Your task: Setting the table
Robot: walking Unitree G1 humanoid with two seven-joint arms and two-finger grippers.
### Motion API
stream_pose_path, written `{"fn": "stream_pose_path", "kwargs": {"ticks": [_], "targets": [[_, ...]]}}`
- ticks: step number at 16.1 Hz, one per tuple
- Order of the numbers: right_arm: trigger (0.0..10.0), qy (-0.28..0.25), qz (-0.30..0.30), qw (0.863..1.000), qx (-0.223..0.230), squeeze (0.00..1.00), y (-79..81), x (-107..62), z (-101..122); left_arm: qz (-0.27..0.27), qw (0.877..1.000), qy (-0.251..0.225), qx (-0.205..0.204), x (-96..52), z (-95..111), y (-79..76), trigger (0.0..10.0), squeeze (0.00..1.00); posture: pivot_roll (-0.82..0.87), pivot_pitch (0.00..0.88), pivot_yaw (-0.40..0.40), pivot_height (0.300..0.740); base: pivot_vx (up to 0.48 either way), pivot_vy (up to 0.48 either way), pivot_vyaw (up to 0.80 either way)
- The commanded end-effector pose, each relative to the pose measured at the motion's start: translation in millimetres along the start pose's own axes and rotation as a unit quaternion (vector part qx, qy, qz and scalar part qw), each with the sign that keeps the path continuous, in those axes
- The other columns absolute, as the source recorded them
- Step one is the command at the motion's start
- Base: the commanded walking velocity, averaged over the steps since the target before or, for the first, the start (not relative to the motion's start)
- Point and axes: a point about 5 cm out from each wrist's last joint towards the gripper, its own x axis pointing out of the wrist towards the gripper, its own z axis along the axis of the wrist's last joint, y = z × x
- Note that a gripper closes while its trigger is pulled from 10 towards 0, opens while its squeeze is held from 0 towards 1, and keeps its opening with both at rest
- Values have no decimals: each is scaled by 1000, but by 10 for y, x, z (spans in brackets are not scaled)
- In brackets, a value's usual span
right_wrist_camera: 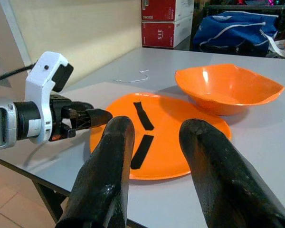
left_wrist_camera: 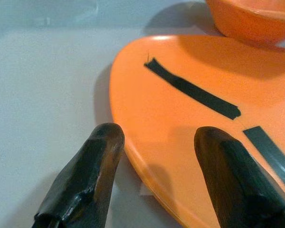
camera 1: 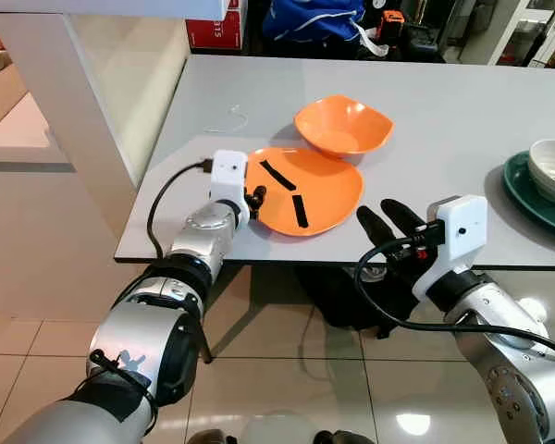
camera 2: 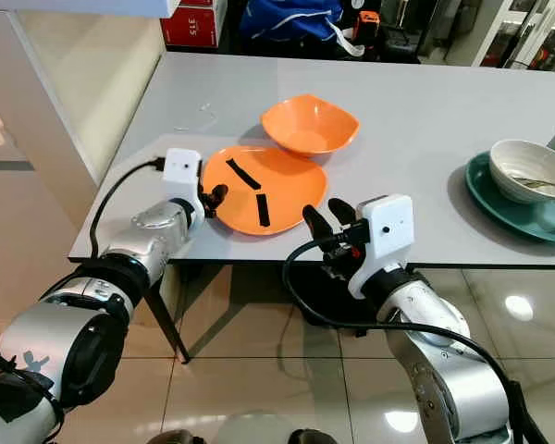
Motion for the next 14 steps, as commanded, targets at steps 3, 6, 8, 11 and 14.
{"fn": "stream_pose_path", "kwargs": {"ticks": [3, 6, 8, 11, 14], "targets": [[10000, -6, -7, 1000, -2, 0, -33, 21, 17, 31, 998, -29, 51, 1, 93, 31, 10000, 0, -42, 35, -15, 740, 0, 0, 0], [10000, -14, -10, 1000, 2, 0, -35, 33, 33, 66, 990, -120, 34, -39, 318, 148, 10000, 0, -42, 29, -9, 740, 0, 0, 0], [10000, -38, -24, 999, 12, 0, -44, 18, 77, 51, 978, -180, 91, -128, 465, 235, 10000, 0, -31, 22, -4, 740, 0, 0, 0], [10000, -62, -66, 996, 24, 0, -35, 30, 66, 47, 958, -271, 84, -539, 555, 346, 10000, 0, 6, 20, -7, 740, 0, 0, 0], [10000, -39, -146, 988, 8, 0, -133, 98, -56, 60, 950, -289, 104, -907, 424, 327, 10000, 0, 32, 11, -16, 740, 0, 421, 0]]}}
